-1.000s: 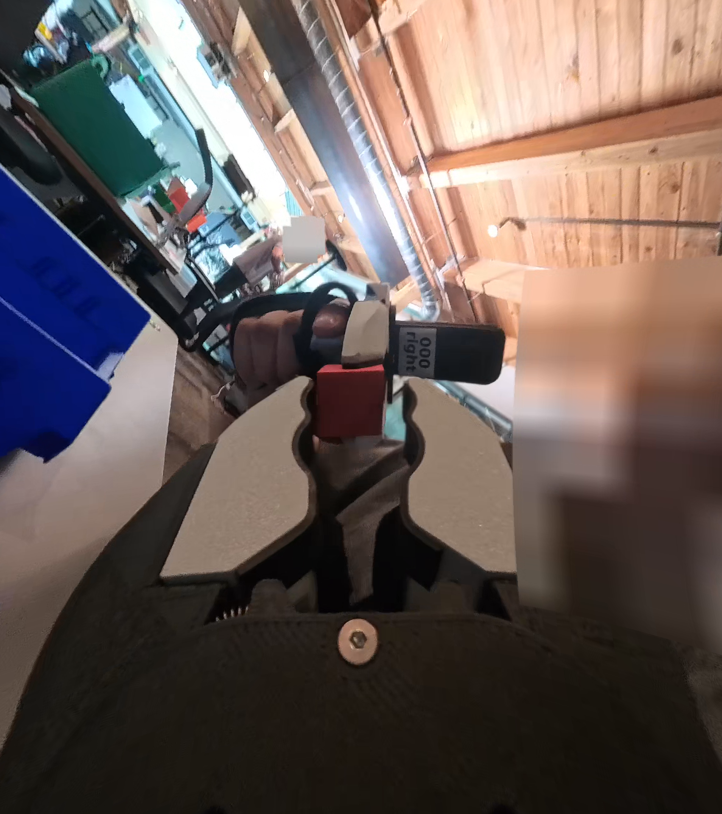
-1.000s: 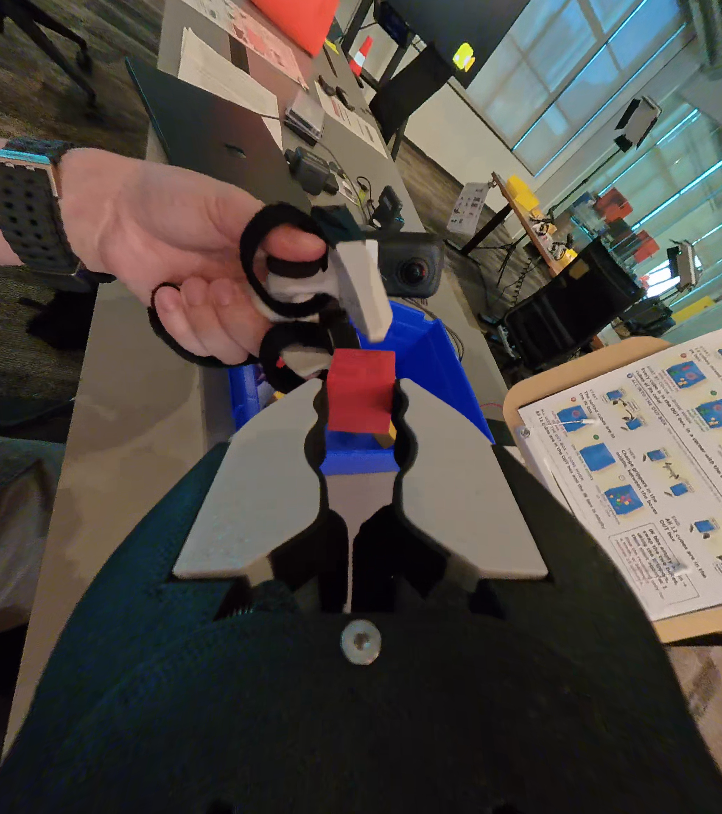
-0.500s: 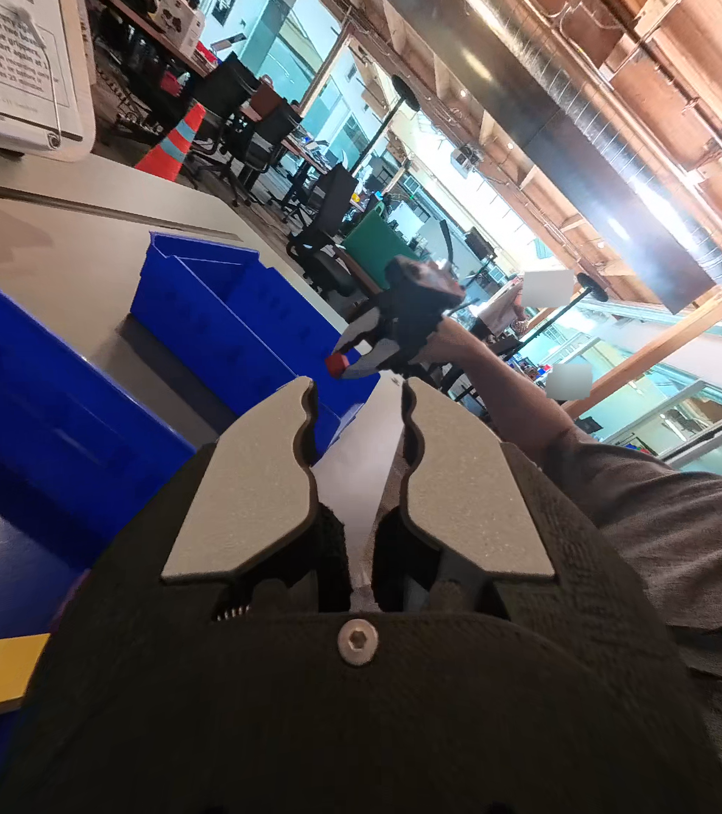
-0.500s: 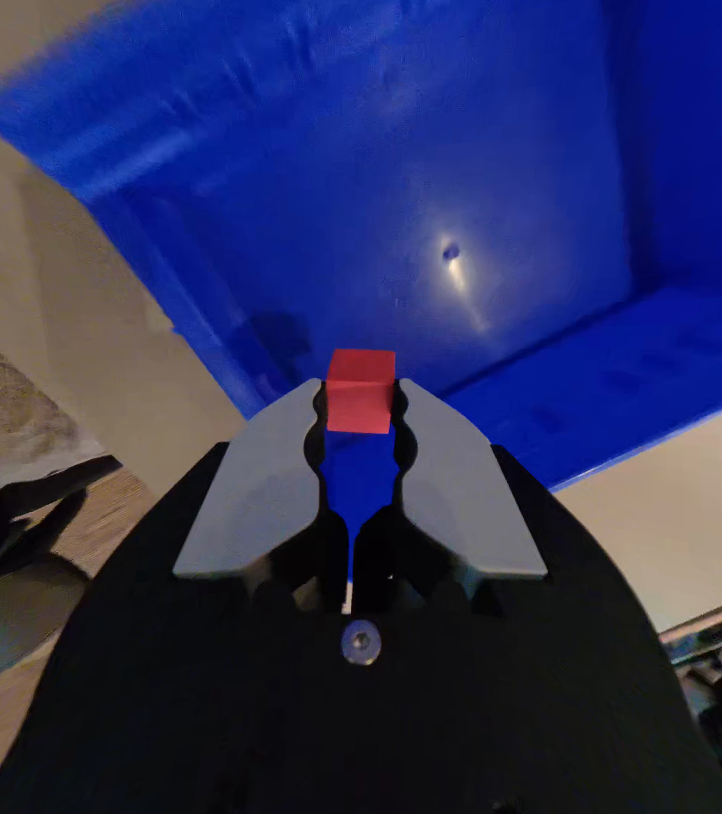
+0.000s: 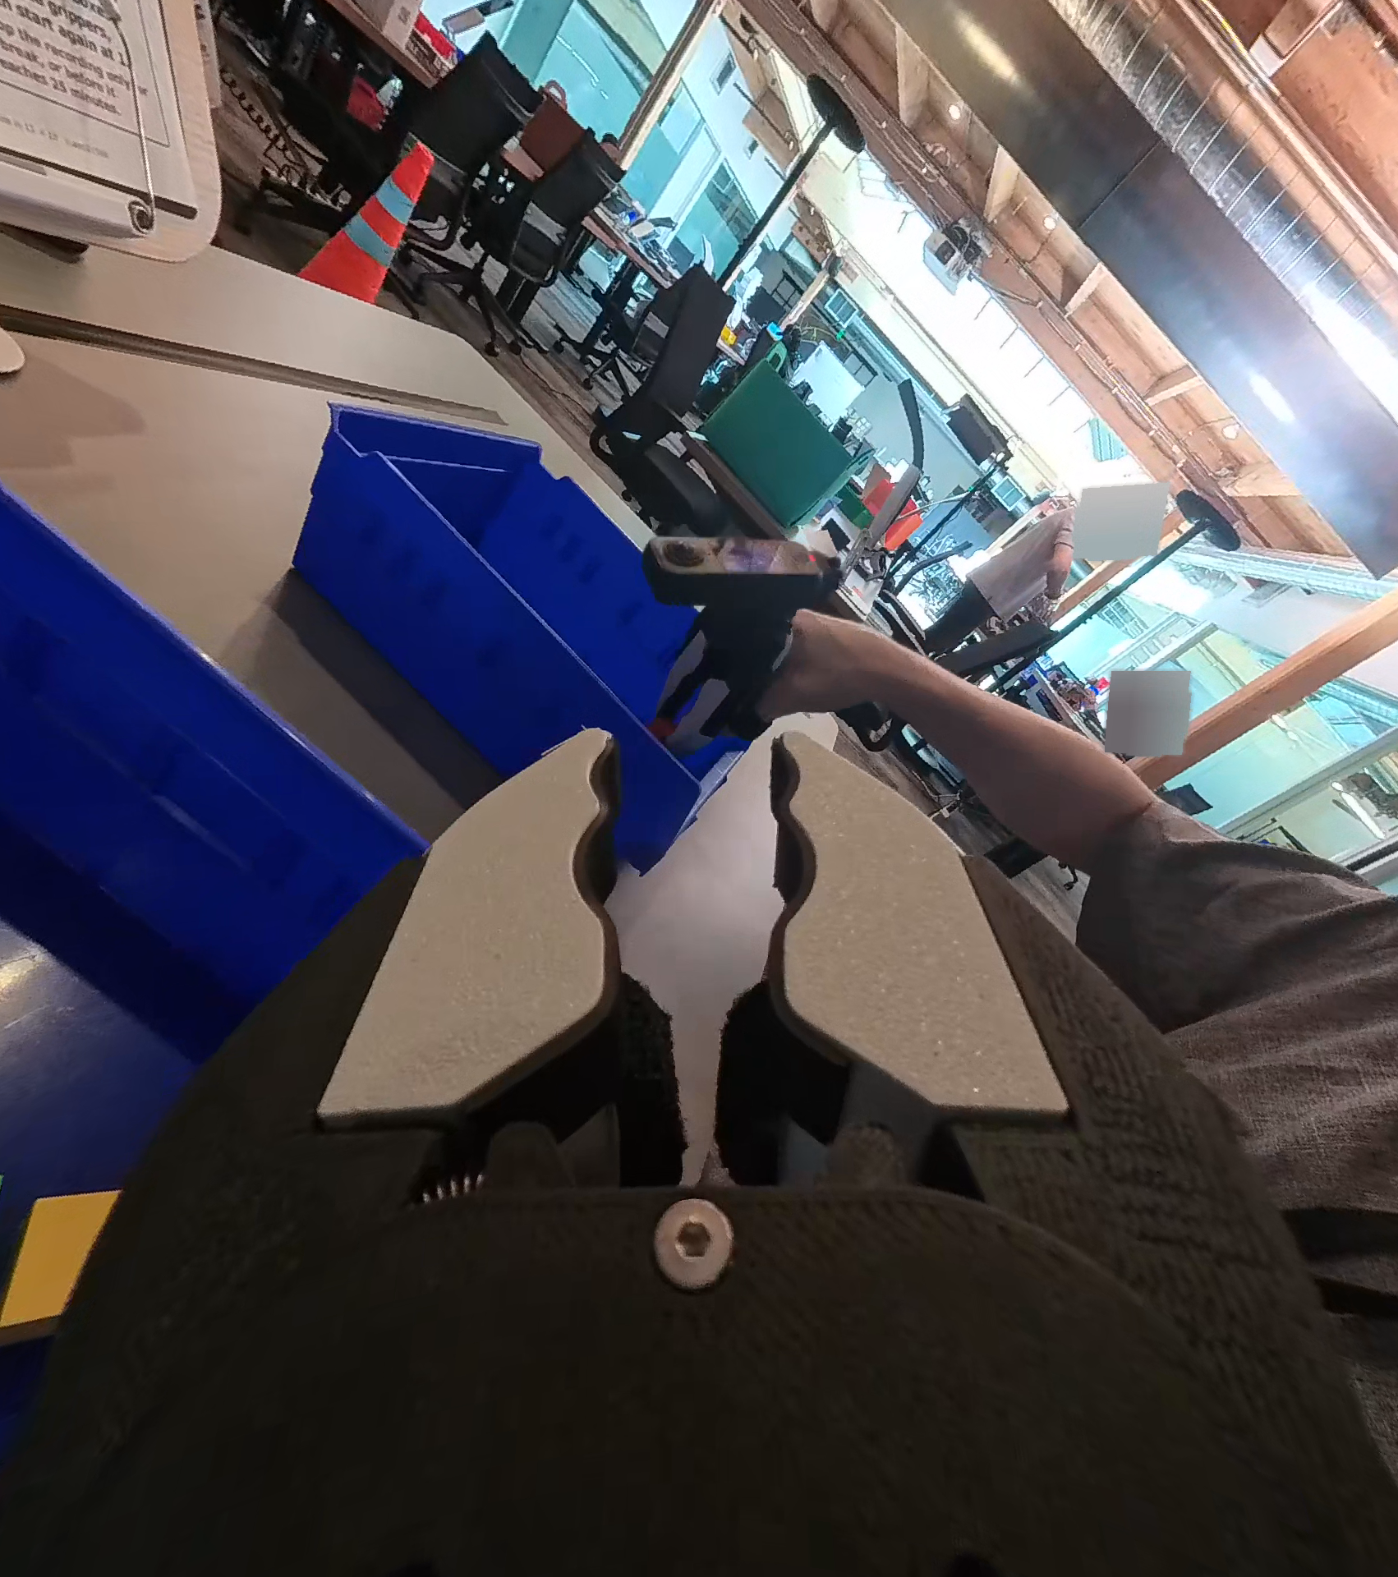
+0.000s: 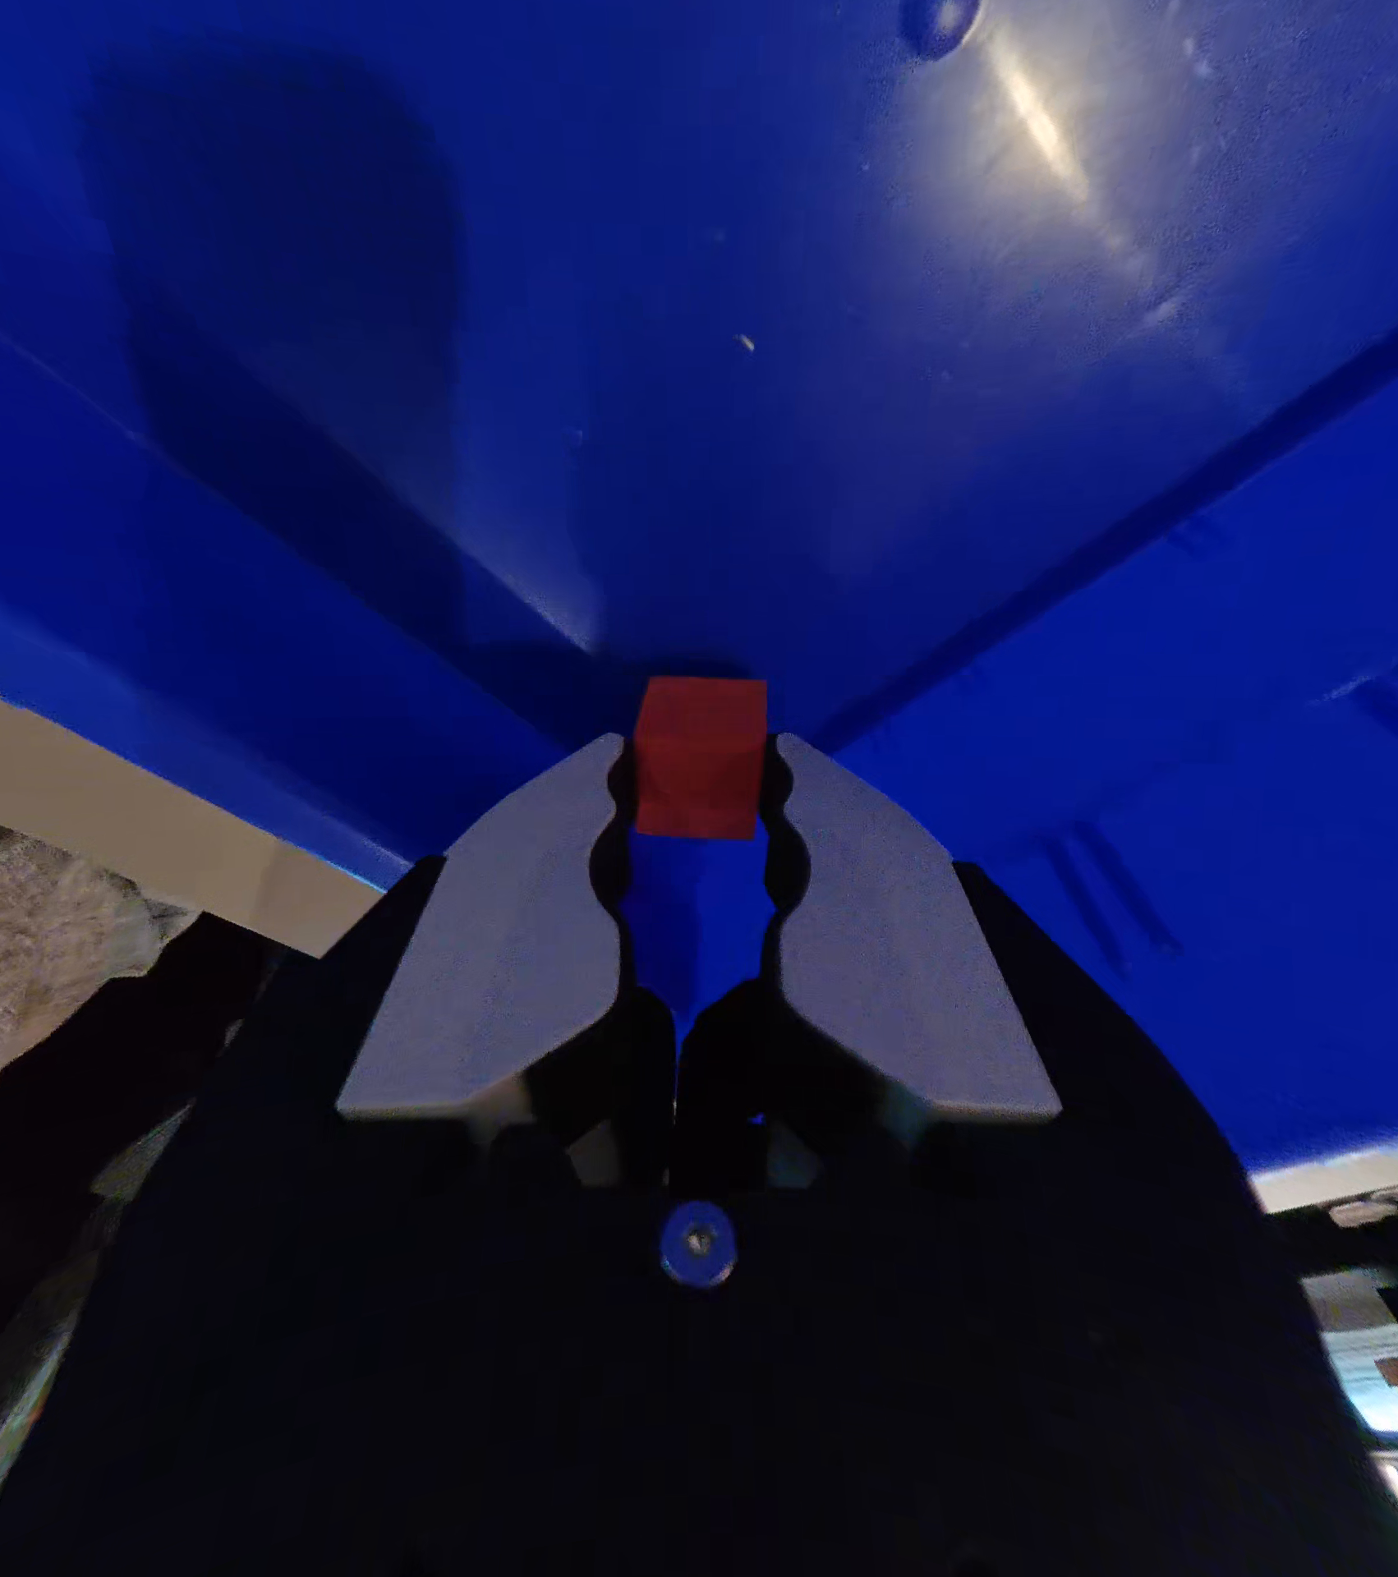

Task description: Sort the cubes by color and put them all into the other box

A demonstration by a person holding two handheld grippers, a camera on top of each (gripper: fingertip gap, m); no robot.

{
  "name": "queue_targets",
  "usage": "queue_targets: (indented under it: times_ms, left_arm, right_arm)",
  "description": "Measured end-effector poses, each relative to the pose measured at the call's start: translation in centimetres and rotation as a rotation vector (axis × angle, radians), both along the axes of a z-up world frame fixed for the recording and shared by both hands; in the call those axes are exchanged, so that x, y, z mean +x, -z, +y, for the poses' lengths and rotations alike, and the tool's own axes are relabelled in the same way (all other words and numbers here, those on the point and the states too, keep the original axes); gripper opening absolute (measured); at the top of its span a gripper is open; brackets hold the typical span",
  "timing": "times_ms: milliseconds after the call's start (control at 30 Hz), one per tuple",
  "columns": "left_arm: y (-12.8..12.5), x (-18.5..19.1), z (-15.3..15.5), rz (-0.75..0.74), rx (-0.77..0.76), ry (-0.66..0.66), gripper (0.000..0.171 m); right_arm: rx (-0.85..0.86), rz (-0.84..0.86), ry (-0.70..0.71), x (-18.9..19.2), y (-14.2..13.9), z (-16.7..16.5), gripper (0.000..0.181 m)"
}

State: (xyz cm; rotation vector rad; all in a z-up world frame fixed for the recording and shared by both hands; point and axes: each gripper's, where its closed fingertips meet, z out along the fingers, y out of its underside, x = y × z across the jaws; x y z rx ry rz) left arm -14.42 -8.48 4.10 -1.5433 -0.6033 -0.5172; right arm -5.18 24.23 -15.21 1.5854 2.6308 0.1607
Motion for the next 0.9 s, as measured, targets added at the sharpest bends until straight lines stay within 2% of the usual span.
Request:
queue_targets:
  times_ms: [233, 300, 367, 467, 533, 633, 733, 833, 900]
  left_arm:
    - [-0.1, -0.2, -0.3, 0.004, -0.001, -0.006, 0.034]
    - [0.0, -0.3, -0.4, 0.006, -0.005, -0.012, 0.034]
    - [0.3, -0.4, -0.4, 0.009, -0.022, -0.016, 0.034]
    - [0.8, -0.9, -0.4, 0.028, -0.071, -0.034, 0.034]
    - [1.9, -2.7, -1.1, 0.091, -0.187, -0.115, 0.034]
    - [3.9, -7.4, -3.2, 0.217, -0.452, -0.305, 0.035]
    - [6.4, -10.8, -3.3, 0.31, -0.709, -0.33, 0.043]
    - [9.5, -14.3, -2.9, 0.371, -0.964, -0.318, 0.043]
    - [12.0, -15.7, -2.7, 0.237, -1.082, -0.293, 0.039]
  right_arm:
    - [0.069, -0.04, -0.053, 0.5, 0.4, 0.6, 0.03]
    - [0.067, -0.024, -0.047, 0.2, 0.1, 0.6, 0.044]
    - [0.066, -0.001, -0.043, -0.2, -0.5, 0.7, 0.056]
    - [0.036, 0.101, -0.034, -1.5, -3.1, 0.2, 0.053]
    - [-0.036, 0.242, -0.036, -2.8, -6.0, -1.2, 0.051]
    - [-0.157, 0.52, -0.025, -4.3, -11.0, -3.8, 0.049]
    - [-0.257, 0.744, -0.012, -4.6, -14.4, -6.0, 0.043]
    - [-0.317, 0.827, -0.007, -4.2, -14.8, -7.5, 0.04]
    - [-0.342, 0.832, 0.012, -4.0, -13.8, -7.9, 0.039]
